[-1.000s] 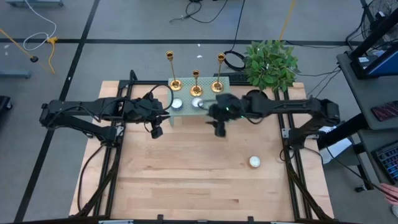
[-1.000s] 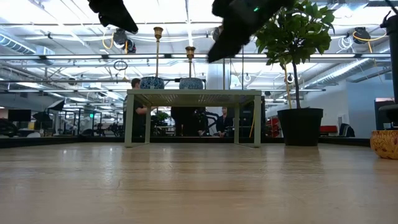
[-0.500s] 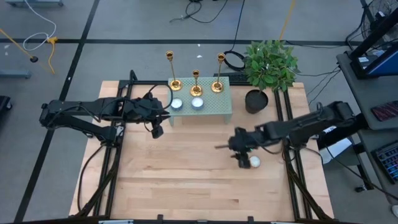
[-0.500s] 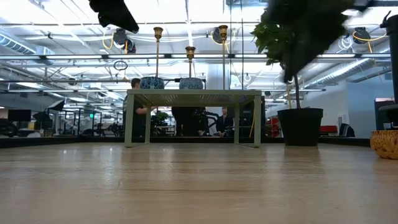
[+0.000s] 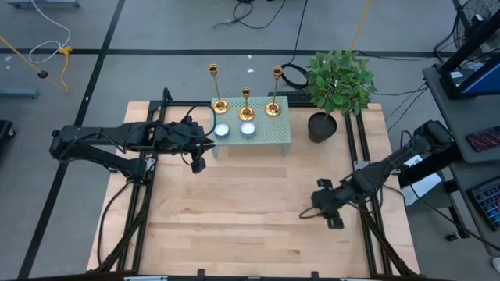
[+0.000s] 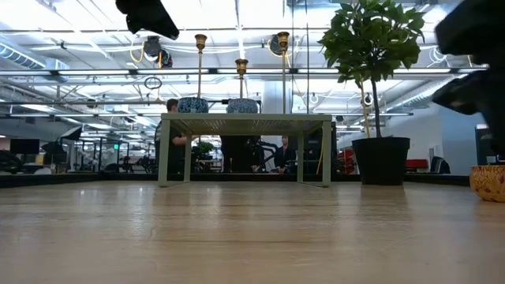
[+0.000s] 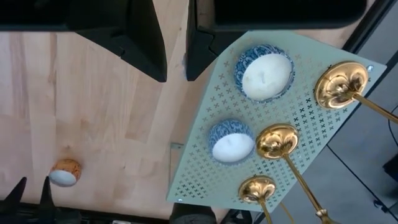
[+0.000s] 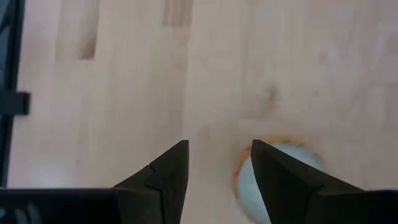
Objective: Pick & Place candle stick holders
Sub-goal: Put the yellow scented candle on the shelf
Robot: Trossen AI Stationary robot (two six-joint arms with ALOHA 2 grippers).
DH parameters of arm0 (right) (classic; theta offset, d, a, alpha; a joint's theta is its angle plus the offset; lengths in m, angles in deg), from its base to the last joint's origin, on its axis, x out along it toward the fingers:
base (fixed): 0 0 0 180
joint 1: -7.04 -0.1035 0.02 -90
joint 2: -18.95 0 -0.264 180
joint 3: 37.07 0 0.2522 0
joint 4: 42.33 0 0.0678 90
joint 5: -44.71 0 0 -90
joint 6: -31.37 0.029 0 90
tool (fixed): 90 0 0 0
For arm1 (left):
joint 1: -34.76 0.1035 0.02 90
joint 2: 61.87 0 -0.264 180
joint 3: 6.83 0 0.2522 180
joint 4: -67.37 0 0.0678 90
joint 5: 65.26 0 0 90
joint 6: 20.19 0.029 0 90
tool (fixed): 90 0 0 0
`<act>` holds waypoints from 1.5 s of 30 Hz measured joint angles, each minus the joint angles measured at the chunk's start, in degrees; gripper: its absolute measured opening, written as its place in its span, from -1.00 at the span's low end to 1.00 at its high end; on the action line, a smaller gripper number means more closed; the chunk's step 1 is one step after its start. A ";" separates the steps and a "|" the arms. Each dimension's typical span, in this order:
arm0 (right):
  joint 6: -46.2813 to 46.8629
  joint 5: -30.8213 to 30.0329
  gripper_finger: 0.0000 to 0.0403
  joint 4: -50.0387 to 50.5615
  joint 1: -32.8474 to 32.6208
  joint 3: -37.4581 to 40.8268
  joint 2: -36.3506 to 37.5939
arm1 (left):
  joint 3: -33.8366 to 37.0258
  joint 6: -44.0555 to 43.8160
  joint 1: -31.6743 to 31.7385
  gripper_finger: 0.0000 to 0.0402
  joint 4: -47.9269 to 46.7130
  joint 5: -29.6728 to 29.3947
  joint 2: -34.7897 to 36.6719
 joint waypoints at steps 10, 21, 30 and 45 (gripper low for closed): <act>2.03 -0.39 -0.22 -2.66 -5.13 5.98 0.68 | 0.00 -1.77 0.02 -0.67 0.15 0.03 0.00; -2.81 -3.58 -0.48 -4.02 -5.30 7.63 0.70 | 0.00 -2.36 0.02 -0.67 0.16 0.09 0.00; -0.93 -3.44 -0.94 -4.04 -5.30 7.63 0.68 | 0.00 -2.38 0.02 -0.67 0.47 0.09 0.00; -8.97 -3.15 -0.99 -31.02 -2.70 7.67 0.63 | 0.00 -1.31 0.02 -0.67 0.67 0.09 0.00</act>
